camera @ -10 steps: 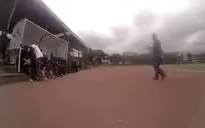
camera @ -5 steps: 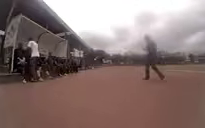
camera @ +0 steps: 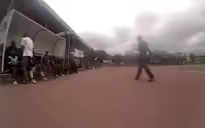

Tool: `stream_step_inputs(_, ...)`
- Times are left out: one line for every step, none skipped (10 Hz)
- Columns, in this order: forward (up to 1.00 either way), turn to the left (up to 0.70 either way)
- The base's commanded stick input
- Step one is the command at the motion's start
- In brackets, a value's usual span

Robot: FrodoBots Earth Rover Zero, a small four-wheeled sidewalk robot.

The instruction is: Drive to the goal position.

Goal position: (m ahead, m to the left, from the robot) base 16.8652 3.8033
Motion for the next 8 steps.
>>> stream_step_inputs(1.0,-0.27)
stream_step_inputs(1.0,0.0)
stream_step_inputs(1.0,0.0)
stream_step_inputs(1.0,0.0)
stream_step_inputs(1.0,0.0)
stream_step_inputs(1.0,0.0)
stream_step_inputs(1.0,0.0)
stream_step_inputs(1.0,0.0)
